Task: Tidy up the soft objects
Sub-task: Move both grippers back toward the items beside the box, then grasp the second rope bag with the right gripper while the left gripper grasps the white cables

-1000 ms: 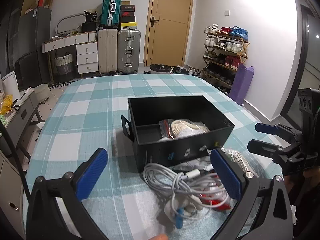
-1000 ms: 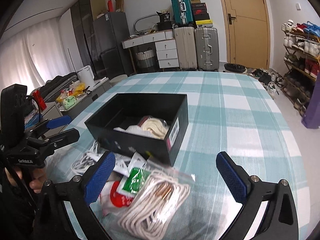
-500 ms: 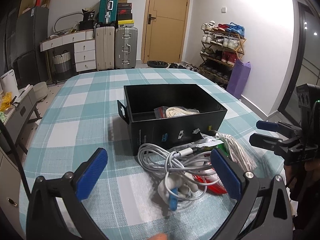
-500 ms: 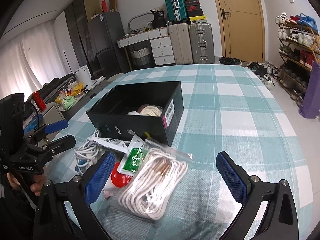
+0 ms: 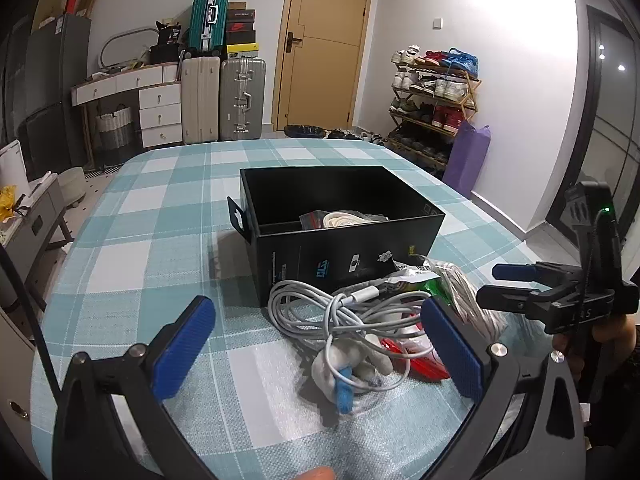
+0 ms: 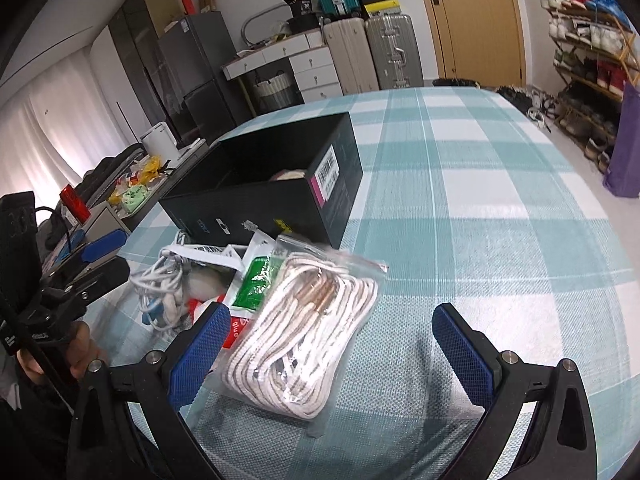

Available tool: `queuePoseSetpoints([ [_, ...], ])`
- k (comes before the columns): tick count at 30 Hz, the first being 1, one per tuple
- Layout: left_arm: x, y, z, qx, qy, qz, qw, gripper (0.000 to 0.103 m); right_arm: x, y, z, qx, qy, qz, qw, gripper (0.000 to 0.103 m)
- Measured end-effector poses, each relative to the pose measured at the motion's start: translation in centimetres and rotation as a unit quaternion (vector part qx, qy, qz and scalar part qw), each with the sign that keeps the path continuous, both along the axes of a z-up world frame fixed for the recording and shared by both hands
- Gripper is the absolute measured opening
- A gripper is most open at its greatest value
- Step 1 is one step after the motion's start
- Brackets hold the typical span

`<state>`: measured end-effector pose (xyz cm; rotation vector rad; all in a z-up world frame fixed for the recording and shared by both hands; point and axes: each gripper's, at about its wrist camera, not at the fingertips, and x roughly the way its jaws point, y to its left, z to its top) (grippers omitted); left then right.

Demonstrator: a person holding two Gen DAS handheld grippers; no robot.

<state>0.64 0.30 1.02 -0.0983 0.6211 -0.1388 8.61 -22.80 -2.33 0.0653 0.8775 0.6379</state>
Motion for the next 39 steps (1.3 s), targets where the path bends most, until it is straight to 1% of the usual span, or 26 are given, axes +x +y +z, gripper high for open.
queuePoseSetpoints([
  [5, -0.1, -0.3, 0.1, -0.013, 0.001, -0.019, 0.9997, 0.103, 0.3, 0.3, -0.6, 0.003, 0.02, 0.004, 1.0, 0.102],
  [9, -0.2, -1.2, 0.2, -0.004, -0.001, -0.033, 0.9994, 0.103, 0.5, 0.5, -1.0, 0.011, 0.033, 0.006, 0.999, 0.102],
  [14, 0.2, -1.6, -0.3, 0.008, 0.01, -0.028, 0.9995, 0.103, 0.6, 0.9, -1.1, 0.012, 0.038, 0.013, 0.999, 0.101],
  [19, 0.5, -1.7, -0.8, 0.016, 0.021, -0.017, 0.9995, 0.103, 0.5, 1.4, -1.2, 0.013, 0.042, 0.026, 0.999, 0.094],
  [20, 0.6, -1.6, -0.8, 0.015, 0.022, -0.018, 0.9995, 0.103, 0.5, 1.6, -1.2, 0.012, 0.042, 0.029, 0.999, 0.091],
  [24, 0.9, -1.7, -1.1, 0.009, 0.038, -0.029, 0.9988, 0.103, 0.2, 2.0, -1.1, 0.02, 0.045, 0.045, 0.998, 0.082],
  [25, 0.9, -1.8, -1.1, 0.008, 0.038, -0.033, 0.9987, 0.103, 0.1, 2.1, -1.1, 0.02, 0.044, 0.047, 0.998, 0.081],
  [28, 0.9, -2.2, -1.2, 0.011, 0.037, -0.044, 0.9983, 0.103, 0.0, 2.1, -1.0, 0.027, 0.042, 0.05, 0.998, 0.073],
  [37, 2.0, -2.9, -1.8, 0.018, 0.054, -0.045, 0.9974, 0.103, 0.1, 2.0, -1.3, 0.035, 0.049, 0.06, 0.996, 0.072],
  [39, 2.5, -2.9, -2.0, 0.018, 0.061, -0.041, 0.9971, 0.103, 0.1, 2.0, -1.4, 0.033, 0.047, 0.061, 0.996, 0.07],
])
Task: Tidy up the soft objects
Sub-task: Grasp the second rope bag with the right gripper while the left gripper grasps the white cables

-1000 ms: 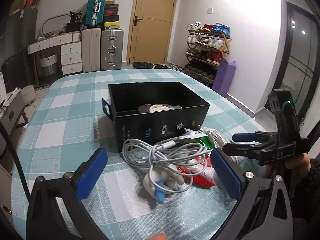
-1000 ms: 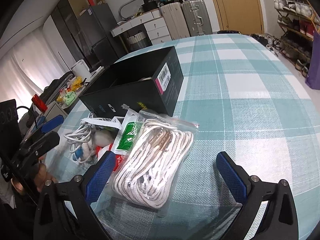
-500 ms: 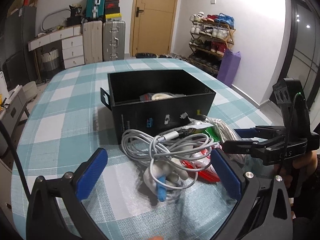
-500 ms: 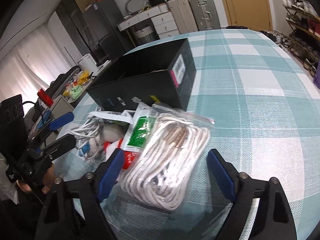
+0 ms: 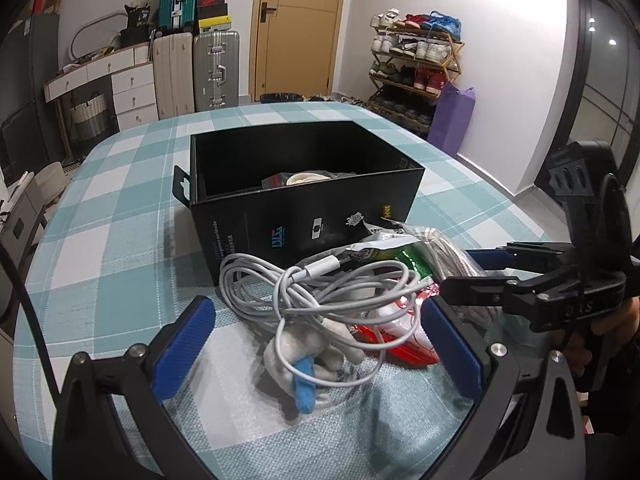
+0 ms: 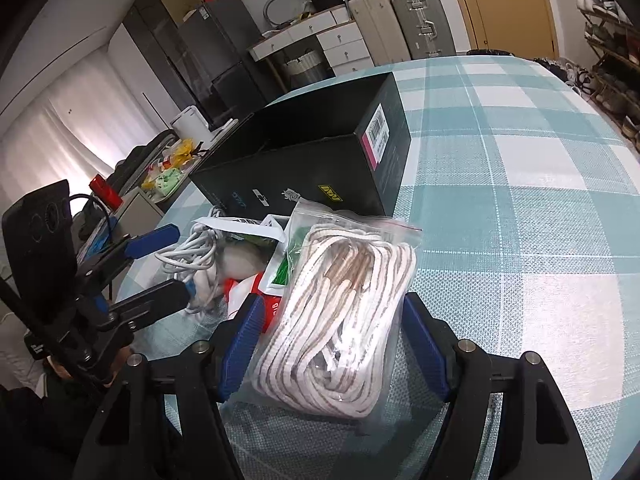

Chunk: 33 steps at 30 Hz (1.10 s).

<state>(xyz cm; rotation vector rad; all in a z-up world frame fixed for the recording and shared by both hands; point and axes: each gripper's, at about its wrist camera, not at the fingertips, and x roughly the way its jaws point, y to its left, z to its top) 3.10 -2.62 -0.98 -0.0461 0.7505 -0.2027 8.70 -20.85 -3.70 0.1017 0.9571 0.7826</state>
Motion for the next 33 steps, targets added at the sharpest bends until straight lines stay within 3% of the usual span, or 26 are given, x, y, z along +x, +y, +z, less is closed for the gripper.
queuePoseSetpoints([
  [11, 0.9, 0.2, -0.1, -0.024, 0.004, 0.003, 0.9997, 0.1, -0.5, -0.1, -0.1, -0.011, -0.02, 0.005, 1.0, 0.062],
  [18, 0.9, -0.7, -0.4, -0.016, 0.005, -0.014, 0.9998, 0.077, -0.6, 0.0, -0.1, -0.011, -0.025, 0.014, 1.0, 0.056],
  [33, 0.0, 0.0, 0.1, -0.025, -0.013, -0.006, 0.9996, 0.066, -1.2, -0.2, 0.3, -0.014, -0.04, 0.015, 0.999, 0.047],
])
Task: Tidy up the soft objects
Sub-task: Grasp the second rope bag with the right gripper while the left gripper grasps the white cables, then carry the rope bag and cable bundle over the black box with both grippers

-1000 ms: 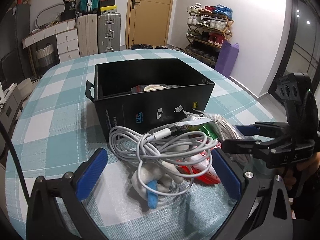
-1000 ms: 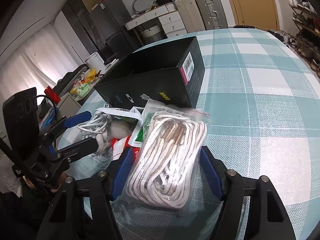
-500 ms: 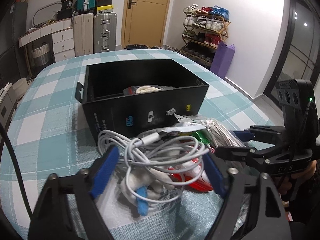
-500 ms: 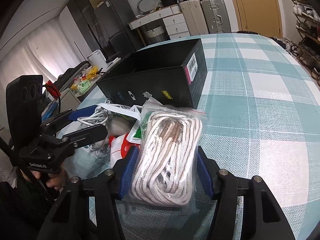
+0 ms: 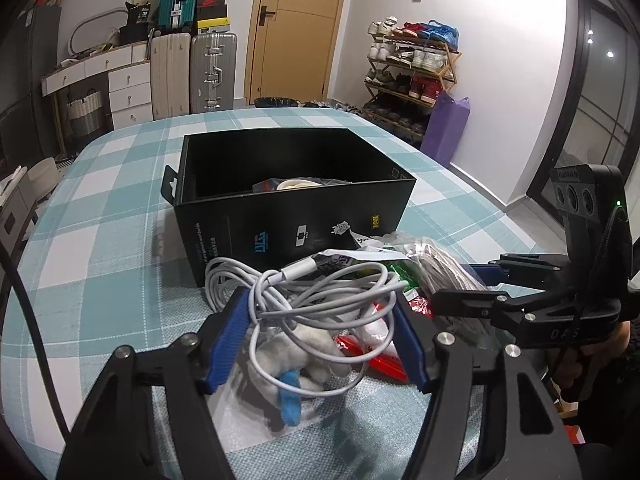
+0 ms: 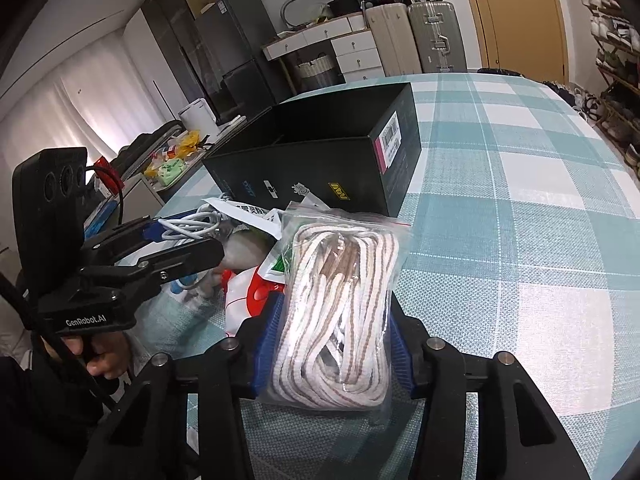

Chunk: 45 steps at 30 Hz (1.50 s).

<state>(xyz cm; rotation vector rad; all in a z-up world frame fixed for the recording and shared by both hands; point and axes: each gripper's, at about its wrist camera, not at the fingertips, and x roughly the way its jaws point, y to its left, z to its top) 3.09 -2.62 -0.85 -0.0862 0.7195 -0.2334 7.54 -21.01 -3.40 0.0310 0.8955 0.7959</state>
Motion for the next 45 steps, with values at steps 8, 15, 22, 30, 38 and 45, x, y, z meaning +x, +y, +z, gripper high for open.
queuePoseSetpoints([
  [8, -0.8, 0.8, 0.8, -0.007, -0.016, 0.013, 0.9998, 0.066, -0.3, -0.7, 0.7, 0.001, -0.015, -0.01, 1.0, 0.044],
  [15, -1.7, 1.8, 2.1, -0.015, -0.037, 0.029, 0.9988, 0.066, -0.7, -1.3, 2.1, 0.009, -0.038, -0.017, 0.999, 0.044],
  [22, -2.1, 2.6, 3.7, -0.013, -0.061, 0.038, 0.9973, 0.066, -1.2, -1.6, 3.9, 0.021, -0.064, -0.02, 0.998, 0.044],
  [30, -1.7, 3.1, 5.3, -0.006, -0.082, 0.044, 0.9956, 0.066, -1.3, -0.9, 6.2, 0.026, -0.092, -0.01, 0.995, 0.044],
  [38, -0.9, 3.2, 6.3, -0.001, -0.097, 0.048, 0.9941, 0.066, -0.7, 0.5, 7.6, 0.022, -0.111, 0.002, 0.994, 0.044],
  [45, 0.3, 3.0, 6.7, 0.0, -0.101, 0.047, 0.9938, 0.067, -0.4, 1.7, 8.4, 0.019, -0.119, 0.011, 0.993, 0.044],
])
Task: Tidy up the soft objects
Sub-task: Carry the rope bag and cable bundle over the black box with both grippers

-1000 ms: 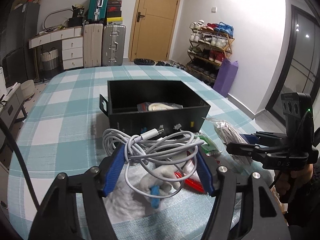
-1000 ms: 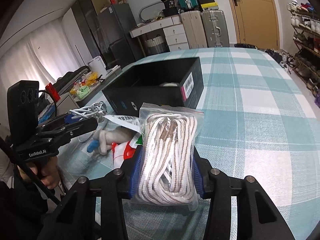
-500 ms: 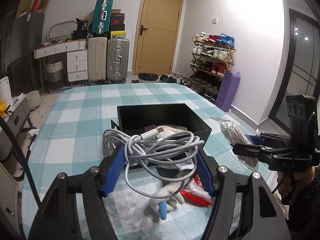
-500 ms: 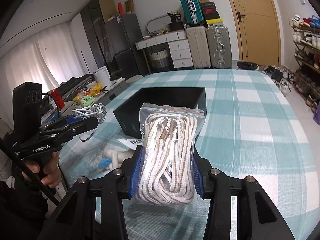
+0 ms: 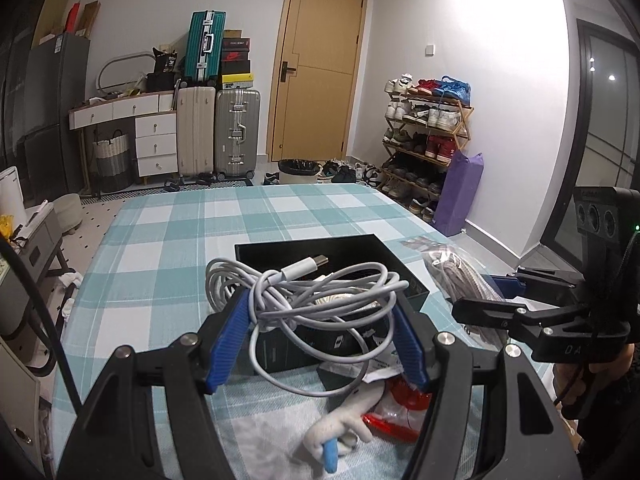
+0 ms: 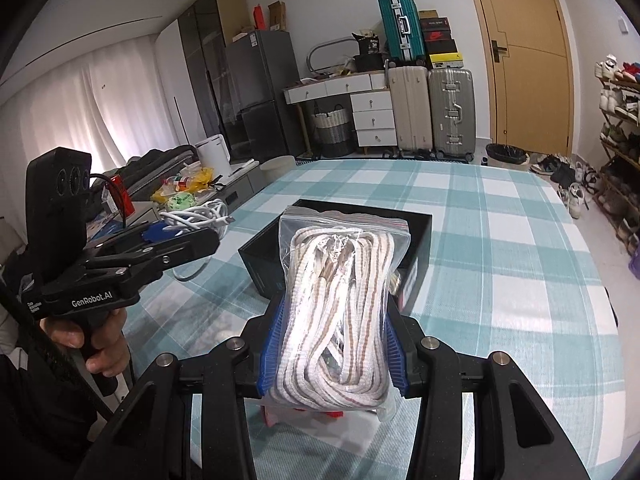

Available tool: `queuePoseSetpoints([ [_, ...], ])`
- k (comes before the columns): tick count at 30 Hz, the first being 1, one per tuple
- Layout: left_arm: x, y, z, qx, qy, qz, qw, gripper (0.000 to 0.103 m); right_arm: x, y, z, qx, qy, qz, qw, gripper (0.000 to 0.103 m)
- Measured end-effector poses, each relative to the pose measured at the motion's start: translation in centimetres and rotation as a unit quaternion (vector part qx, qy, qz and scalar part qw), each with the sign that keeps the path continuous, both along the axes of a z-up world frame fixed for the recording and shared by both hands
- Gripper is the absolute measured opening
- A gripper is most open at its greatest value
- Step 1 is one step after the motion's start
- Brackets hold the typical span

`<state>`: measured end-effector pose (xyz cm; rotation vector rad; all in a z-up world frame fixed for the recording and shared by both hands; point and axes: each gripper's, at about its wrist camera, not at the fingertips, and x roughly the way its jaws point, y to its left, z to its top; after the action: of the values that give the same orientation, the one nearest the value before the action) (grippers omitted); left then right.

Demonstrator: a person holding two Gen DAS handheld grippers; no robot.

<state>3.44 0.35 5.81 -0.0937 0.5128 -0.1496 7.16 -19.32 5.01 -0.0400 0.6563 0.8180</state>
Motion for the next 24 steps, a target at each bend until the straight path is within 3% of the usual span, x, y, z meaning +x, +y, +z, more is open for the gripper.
queuePoseSetpoints([
  [24, 5.1, -0.5, -0.9, 0.012, 0.024, -0.003, 0.9996, 0.067, 4.4, 2.4, 0.4, -0.014, 0.009, -0.004, 1.0, 0.044],
])
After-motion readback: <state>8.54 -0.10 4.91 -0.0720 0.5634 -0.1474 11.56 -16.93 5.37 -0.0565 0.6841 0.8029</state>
